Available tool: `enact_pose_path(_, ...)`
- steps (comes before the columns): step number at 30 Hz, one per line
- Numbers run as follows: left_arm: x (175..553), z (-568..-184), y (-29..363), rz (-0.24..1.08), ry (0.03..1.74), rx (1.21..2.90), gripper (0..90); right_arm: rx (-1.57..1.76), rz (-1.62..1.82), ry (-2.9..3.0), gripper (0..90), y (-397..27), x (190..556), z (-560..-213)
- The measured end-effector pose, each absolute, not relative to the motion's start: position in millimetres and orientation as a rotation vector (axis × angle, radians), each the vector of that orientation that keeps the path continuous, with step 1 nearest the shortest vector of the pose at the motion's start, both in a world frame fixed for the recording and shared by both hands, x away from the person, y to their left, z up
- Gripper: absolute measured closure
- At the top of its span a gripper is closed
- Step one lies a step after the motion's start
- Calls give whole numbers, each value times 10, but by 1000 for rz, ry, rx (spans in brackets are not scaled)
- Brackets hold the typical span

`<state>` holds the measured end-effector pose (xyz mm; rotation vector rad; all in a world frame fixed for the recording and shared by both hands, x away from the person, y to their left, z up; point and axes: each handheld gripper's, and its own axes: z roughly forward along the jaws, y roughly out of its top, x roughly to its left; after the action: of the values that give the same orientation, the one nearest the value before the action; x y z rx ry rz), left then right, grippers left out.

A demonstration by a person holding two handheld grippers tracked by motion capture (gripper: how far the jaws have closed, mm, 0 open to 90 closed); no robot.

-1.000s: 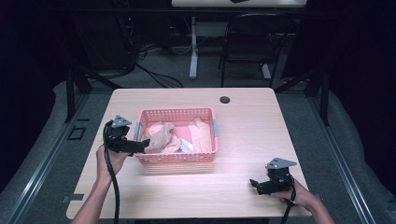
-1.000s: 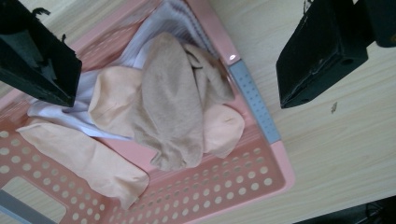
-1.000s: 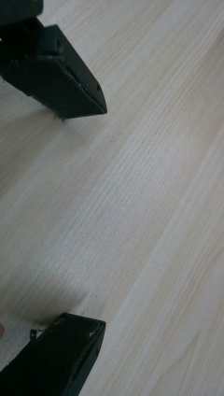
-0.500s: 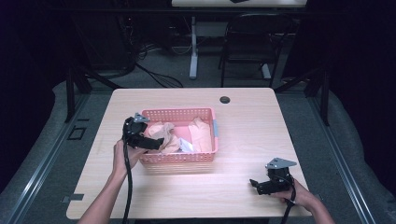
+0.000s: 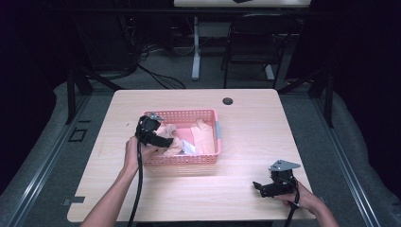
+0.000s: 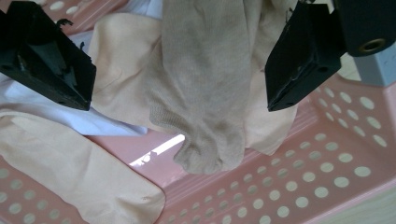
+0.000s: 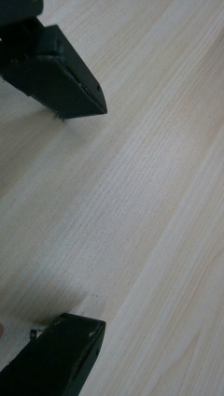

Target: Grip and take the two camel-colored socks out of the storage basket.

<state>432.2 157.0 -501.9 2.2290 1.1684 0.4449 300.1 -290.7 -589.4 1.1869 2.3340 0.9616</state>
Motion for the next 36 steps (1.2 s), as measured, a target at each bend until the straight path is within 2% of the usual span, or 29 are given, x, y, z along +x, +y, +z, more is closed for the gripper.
enact_pose_path(3, 4367, -5038, 1545, 453, 1171, 2239, 156, 1187, 962, 2334, 0, -2907, 3001, -5894)
enact_pose_path(5, 4396, -5049, 1537, 452, 1180, 2244, 157, 1187, 962, 2334, 0, -2907, 3001, -5894)
enact_pose_path(11, 4483, -5137, 1522, 394, 1235, 2290, 259, 1187, 962, 2334, 0, -2908, 3001, -5894)
enact_pose_path(15, 4486, -5134, 1521, 392, 1251, 2312, 395, 1187, 962, 2334, 0, -2907, 3001, -5894)
enact_pose_path(23, 4569, -5138, 1495, 370, 1293, 2378, 541, 1188, 961, 2334, 0, -2907, 3001, -5894)
enact_pose_path(25, 4596, -5165, 1484, 350, 1295, 2402, 626, 1188, 961, 2333, 0, -2907, 3001, -5894)
enact_pose_path(26, 4601, -5167, 1487, 339, 1292, 2413, 626, 1188, 961, 2334, 0, -2906, 3000, -5894)
enact_pose_path(32, 4618, -5177, 1496, 316, 1272, 2428, 838, 1188, 961, 2333, 0, -2906, 3000, -5894)
enact_pose_path(36, 4596, -5105, 1529, 305, 1239, 2419, 860, 1188, 961, 2333, 0, -2907, 3001, -5894)
